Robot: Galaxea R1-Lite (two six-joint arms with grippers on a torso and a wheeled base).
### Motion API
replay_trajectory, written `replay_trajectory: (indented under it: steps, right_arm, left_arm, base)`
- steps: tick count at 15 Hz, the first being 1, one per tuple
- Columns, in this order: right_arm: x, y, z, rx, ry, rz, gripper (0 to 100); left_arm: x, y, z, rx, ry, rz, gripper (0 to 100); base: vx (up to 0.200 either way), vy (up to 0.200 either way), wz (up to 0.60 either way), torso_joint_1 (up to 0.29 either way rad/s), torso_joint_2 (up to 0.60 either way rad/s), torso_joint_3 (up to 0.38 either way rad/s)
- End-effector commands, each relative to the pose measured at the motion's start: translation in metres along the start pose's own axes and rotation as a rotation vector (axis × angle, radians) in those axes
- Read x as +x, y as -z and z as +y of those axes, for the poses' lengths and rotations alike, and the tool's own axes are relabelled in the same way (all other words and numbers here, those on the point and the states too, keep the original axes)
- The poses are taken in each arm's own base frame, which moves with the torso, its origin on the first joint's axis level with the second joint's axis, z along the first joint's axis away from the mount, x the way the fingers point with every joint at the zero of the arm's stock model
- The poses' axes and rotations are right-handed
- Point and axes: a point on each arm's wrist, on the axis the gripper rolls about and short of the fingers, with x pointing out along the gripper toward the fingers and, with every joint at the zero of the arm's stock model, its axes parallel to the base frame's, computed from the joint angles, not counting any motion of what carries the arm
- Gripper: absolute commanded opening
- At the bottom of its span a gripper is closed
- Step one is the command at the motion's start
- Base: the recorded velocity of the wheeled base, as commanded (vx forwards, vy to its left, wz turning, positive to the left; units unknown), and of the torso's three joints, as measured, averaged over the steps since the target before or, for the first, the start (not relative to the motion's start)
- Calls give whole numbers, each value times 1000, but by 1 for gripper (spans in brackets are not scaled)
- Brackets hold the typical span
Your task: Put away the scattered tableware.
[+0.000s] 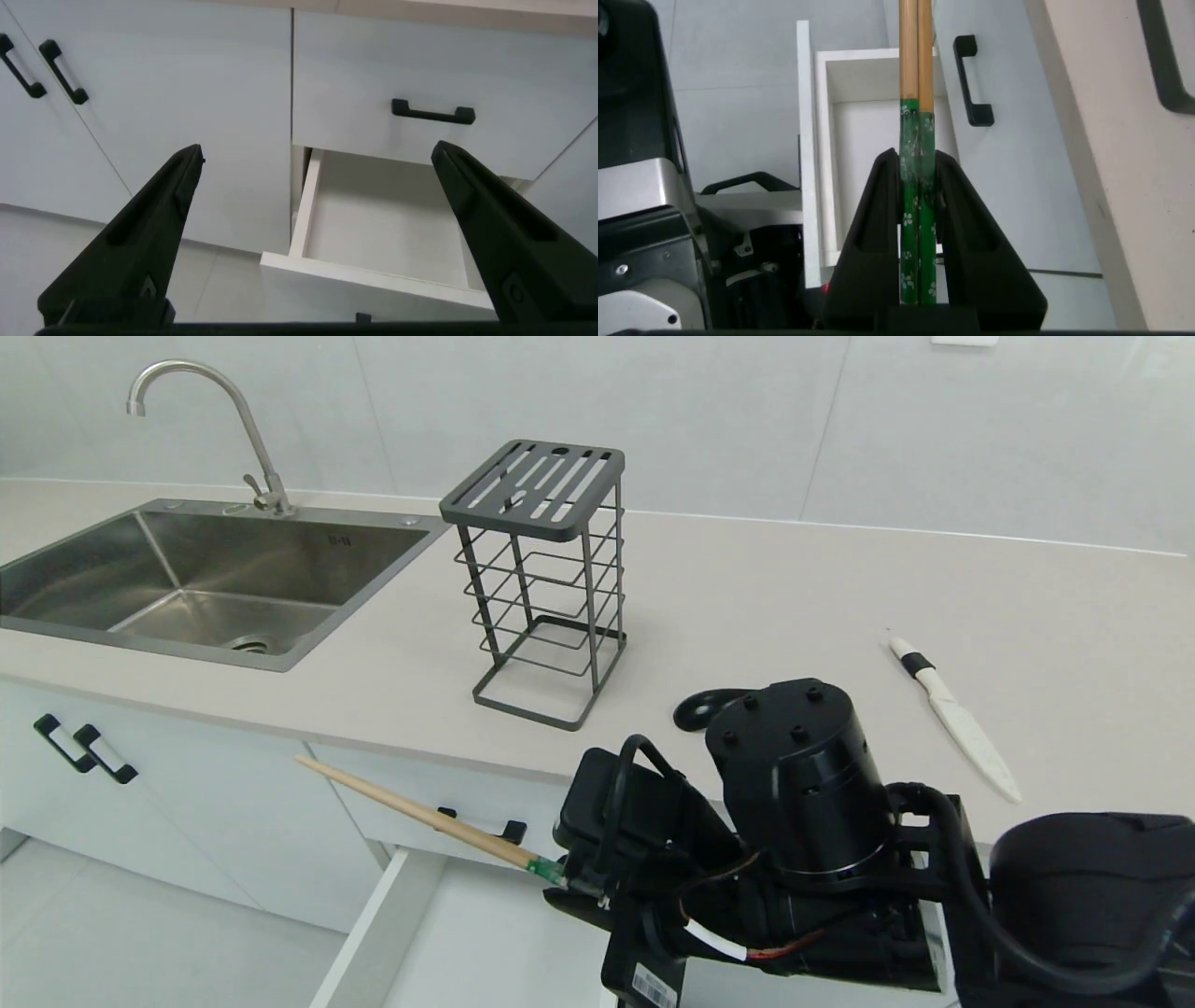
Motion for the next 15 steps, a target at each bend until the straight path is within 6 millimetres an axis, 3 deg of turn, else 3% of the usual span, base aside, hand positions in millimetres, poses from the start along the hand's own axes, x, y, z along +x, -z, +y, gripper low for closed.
replay_trajectory:
  steps: [1, 15]
  right_arm:
    - [3, 0, 2, -5, -7, 4, 0]
    - [8, 0, 5, -6, -22, 6, 0]
  left_arm:
    - [0, 0, 0, 0, 0, 2, 100]
    - [0, 0, 0, 0, 0, 2, 100]
  base:
    - [0, 0, 0, -154, 300, 139]
    - [0, 0, 0, -116, 222, 100]
